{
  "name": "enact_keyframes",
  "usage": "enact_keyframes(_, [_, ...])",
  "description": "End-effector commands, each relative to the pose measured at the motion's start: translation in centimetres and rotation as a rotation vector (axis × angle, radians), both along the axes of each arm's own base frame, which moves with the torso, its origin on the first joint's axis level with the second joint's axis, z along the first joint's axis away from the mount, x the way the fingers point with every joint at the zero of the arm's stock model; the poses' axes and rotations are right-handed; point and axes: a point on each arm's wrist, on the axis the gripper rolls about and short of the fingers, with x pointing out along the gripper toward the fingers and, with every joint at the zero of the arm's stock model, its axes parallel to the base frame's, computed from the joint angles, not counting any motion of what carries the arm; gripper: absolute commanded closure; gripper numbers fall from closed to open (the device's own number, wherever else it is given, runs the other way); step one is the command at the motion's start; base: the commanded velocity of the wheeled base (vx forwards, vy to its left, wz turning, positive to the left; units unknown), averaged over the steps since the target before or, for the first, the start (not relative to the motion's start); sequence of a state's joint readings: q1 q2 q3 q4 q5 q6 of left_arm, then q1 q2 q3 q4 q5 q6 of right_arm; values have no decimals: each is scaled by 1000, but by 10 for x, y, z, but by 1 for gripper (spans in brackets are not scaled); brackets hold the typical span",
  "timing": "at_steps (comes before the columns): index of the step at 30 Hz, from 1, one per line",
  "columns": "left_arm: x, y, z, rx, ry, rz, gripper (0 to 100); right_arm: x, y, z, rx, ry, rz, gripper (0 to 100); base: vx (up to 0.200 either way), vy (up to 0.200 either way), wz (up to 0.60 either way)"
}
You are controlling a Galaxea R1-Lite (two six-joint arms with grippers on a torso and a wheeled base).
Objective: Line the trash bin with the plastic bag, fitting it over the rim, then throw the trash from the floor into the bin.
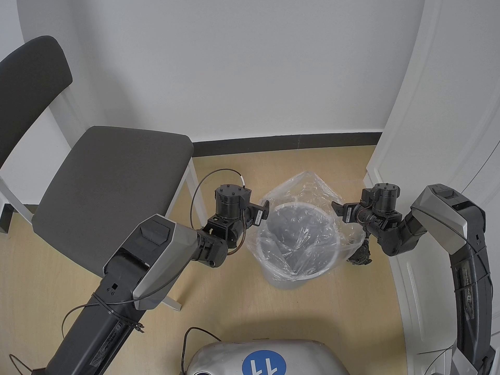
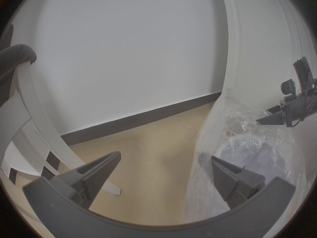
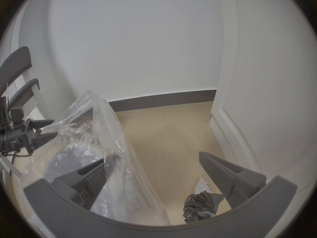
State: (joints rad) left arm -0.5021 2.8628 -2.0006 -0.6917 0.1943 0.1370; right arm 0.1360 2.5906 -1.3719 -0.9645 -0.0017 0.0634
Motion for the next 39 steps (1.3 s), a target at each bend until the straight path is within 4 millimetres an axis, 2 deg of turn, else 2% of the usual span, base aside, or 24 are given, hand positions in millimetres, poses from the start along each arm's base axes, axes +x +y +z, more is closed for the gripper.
enact_keyframes(1, [1, 3, -15, 11, 15, 13, 0, 6, 0, -9, 5, -8, -3, 0, 0, 0, 0])
enact_keyframes(10, [10, 21, -16, 11, 12, 68, 0, 26, 2, -34, 68, -74, -18, 0, 0, 0, 0])
enact_keyframes(16, [12, 26, -28, 19, 23, 79, 0, 30, 0, -51, 68, -54, -25, 0, 0, 0, 0])
enact_keyframes(23, [15, 35, -37, 33, 50, 88, 0, 30, -4, -61, 62, -27, -33, 0, 0, 0, 0])
enact_keyframes(29, [15, 44, -60, 58, 99, 106, 0, 28, -5, -69, 54, -10, -32, 0, 0, 0, 0])
enact_keyframes(39, [11, 41, -79, 87, 145, 97, 0, 25, -10, -82, 27, 50, -38, 0, 0, 0, 0])
